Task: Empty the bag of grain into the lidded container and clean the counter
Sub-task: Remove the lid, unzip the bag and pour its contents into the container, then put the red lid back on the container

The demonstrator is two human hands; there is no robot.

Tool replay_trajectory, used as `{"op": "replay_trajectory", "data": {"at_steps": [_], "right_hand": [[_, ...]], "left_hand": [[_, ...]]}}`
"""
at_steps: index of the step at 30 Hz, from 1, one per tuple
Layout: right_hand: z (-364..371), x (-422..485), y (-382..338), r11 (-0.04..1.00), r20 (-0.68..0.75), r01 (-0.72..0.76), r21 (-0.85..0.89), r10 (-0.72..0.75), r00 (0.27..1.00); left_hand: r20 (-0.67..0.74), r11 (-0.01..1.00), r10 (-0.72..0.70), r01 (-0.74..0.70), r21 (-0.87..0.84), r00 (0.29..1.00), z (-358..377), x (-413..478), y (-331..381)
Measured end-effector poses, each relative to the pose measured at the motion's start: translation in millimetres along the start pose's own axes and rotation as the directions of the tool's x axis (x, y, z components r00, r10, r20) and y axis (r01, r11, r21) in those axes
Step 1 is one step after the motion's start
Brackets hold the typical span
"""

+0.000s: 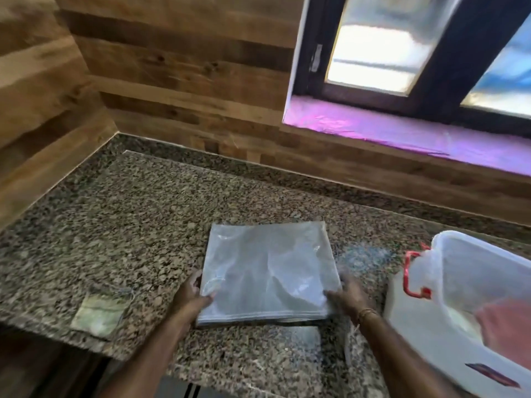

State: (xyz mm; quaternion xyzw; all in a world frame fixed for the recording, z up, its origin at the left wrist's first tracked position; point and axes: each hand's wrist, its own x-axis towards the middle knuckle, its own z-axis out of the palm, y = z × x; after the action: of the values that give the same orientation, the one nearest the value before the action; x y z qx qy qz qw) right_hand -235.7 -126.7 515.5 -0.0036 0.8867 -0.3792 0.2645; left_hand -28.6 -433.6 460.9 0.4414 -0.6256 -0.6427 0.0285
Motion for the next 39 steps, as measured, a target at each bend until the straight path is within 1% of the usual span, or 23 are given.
{"op": "replay_trajectory", "data": {"at_steps": [3,5,7,10,12,14,16,17,19,21,23,26,28,30,32,33,34,35,36,37,39], "right_hand": [[5.5,-8.6,3.7,0.994,-0.093,0.004,-0.11,-0.014,0.996],[10.3,-12.0,8.2,0.995,-0.115,-0.008,-0.097,-0.003,0.993],[14.3,-16.1,10.8,0.997,-0.132,-0.019,-0.081,0.008,0.991],[17.4,-18.0,17.2,0.989,-0.165,-0.018,-0.145,-0.006,0.986],[17.0,-17.3,21.0,0.988,-0.17,-0.002,-0.154,-0.024,0.985],[14.6,-16.7,24.6,0.991,-0.166,0.014,-0.132,-0.037,0.985],[11.8,-17.1,24.0,0.99,-0.191,0.065,-0.129,-0.089,0.978],[10.8,-19.1,21.0,0.987,-0.216,0.085,-0.133,-0.113,0.97],[8.8,-25.3,13.3,0.977,-0.261,0.158,-0.146,-0.192,0.946],[1.4,-34.4,-1.9,0.954,-0.283,0.271,-0.131,-0.298,0.912],[-13.3,-44.7,-20.6,0.905,-0.314,0.409,-0.116,-0.425,0.849],[-54.3,-65.6,-47.3,0.807,-0.396,0.584,-0.091,-0.567,0.723],[-93.0,-82.6,-55.4,0.754,-0.457,0.656,-0.048,-0.6,0.656],[-137.1,-101.0,-49.7,0.708,-0.52,0.705,-0.044,-0.619,0.589],[-187.2,-114.6,-27.4,0.698,-0.574,0.714,-0.049,-0.605,0.551],[-212.6,-119.0,-12.1,0.705,-0.601,0.708,-0.045,-0.585,0.544],[-237.2,-119.5,6.4,0.72,-0.628,0.693,-0.044,-0.559,0.542],[-273.8,-121.5,39.0,0.75,-0.658,0.66,-0.053,-0.523,0.541],[-298.6,-117.8,64.0,0.779,-0.678,0.624,-0.061,-0.491,0.547],[-306.8,-109.4,74.7,0.806,-0.689,0.589,-0.063,-0.462,0.559],[-344.2,-91.6,125.8,0.869,-0.747,0.491,-0.062,-0.367,0.555]], "left_hand": [[-0.105,0.99,0.034,-0.019,0.14,0.994,-8.0,3.7,-11.7],[-0.165,0.972,0.074,-0.034,0.234,0.984,-7.7,-1.5,-9.9],[-0.19,0.954,0.094,-0.034,0.297,0.977,-6.7,-7.6,-6.8],[-0.221,0.926,0.145,-0.054,0.373,0.964,-5.5,-8.0,-10.4],[-0.249,0.901,0.152,-0.031,0.433,0.957,-3.6,-9.1,-9.5],[-0.299,0.858,0.171,0.007,0.513,0.939,0.4,-11.5,-4.3],[-0.338,0.775,0.227,0.041,0.631,0.913,7.5,-16.8,6.7],[-0.337,0.746,0.266,0.029,0.666,0.903,13.0,-20.0,14.4],[-0.298,0.726,0.344,-0.05,0.686,0.89,28.7,-29.5,35.7],[-0.224,0.719,0.422,-0.174,0.673,0.879,51.1,-41.3,62.3],[-0.131,0.691,0.507,-0.311,0.653,0.852,77.5,-55.6,89.2],[-0.005,0.625,0.625,-0.497,0.602,0.781,121.8,-83.1,128.3],[0.051,0.553,0.699,-0.585,0.593,0.713,155.2,-106.5,151.5],[0.094,0.488,0.754,-0.65,0.583,0.651,191.8,-127.9,169.3],[0.143,0.427,0.791,-0.705,0.567,0.594,236.1,-152.3,181.7],[0.168,0.401,0.806,-0.733,0.549,0.567,259.1,-165.3,185.0],[0.195,0.368,0.823,-0.762,0.533,0.533,282.0,-177.6,187.6],[0.227,0.323,0.839,-0.789,0.522,0.494,322.5,-196.8,188.1],[0.25,0.302,0.844,-0.805,0.511,0.475,350.1,-209.7,186.6],[0.258,0.304,0.841,-0.809,0.503,0.475,357.4,-215.4,185.5],[0.316,0.264,0.834,-0.831,0.49,0.452,406.5,-236.3,175.3]]}}
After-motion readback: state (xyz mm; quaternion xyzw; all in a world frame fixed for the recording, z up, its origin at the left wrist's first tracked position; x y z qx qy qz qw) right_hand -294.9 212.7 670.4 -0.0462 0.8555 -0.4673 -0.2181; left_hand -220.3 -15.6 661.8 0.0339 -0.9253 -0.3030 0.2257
